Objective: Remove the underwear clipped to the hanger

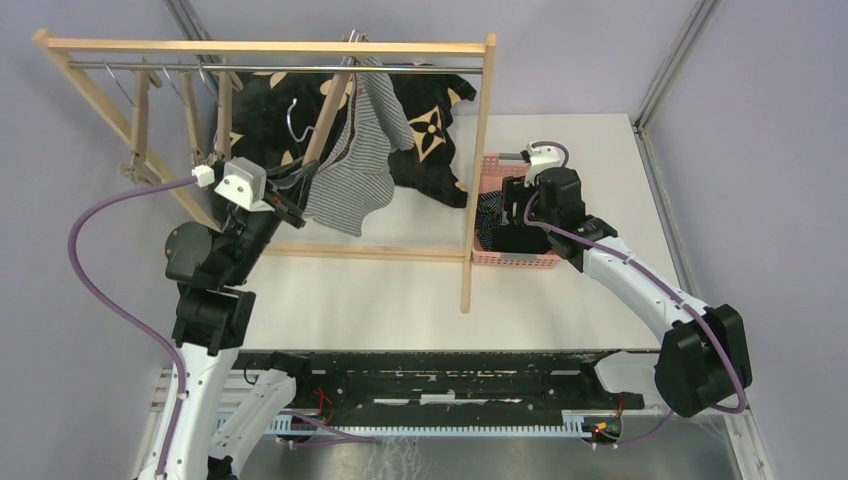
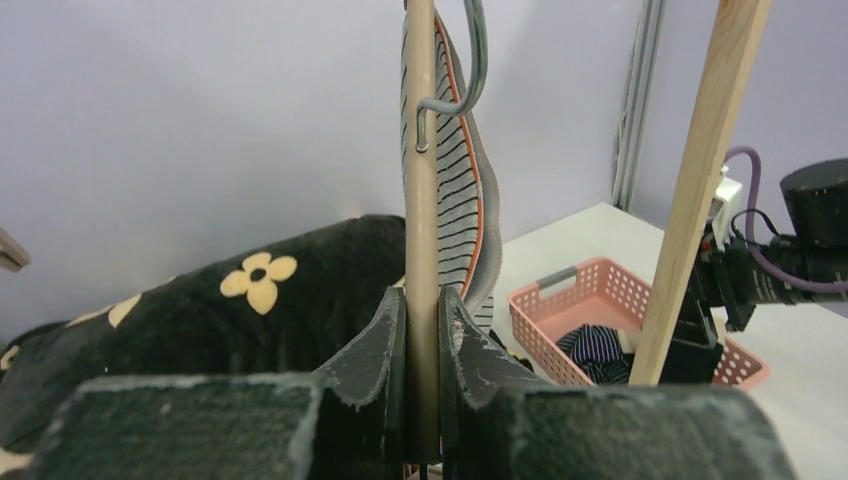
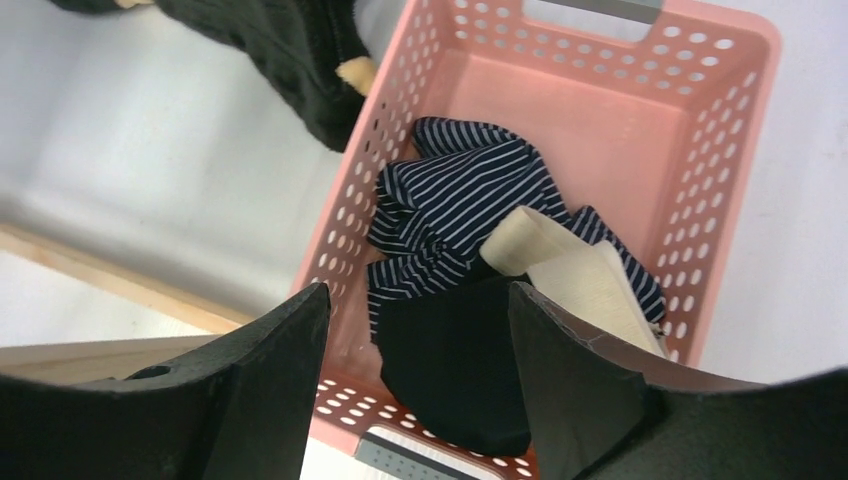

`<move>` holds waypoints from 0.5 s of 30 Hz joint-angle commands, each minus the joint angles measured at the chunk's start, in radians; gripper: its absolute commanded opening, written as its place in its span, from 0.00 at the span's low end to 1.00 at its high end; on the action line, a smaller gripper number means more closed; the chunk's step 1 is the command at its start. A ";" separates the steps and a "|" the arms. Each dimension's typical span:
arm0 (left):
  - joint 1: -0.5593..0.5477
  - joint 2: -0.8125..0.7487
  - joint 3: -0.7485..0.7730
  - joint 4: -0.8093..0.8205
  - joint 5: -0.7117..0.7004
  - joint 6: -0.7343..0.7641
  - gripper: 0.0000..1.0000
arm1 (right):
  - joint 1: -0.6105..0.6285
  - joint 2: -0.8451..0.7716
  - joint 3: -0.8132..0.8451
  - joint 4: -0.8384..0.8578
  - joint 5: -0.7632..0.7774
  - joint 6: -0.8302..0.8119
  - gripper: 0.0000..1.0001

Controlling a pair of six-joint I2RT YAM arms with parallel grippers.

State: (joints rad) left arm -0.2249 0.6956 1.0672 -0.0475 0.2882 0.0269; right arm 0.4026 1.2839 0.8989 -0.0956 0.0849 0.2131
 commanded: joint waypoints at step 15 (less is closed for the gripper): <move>-0.003 -0.097 -0.140 0.055 -0.045 0.004 0.03 | 0.082 -0.234 -0.071 -0.084 -0.205 -0.055 0.74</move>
State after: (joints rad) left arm -0.2253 0.6540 0.9241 -0.0734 0.2592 0.0261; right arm 0.4717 1.0805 0.8688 -0.1963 -0.0547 0.1741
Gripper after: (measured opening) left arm 0.164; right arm 0.732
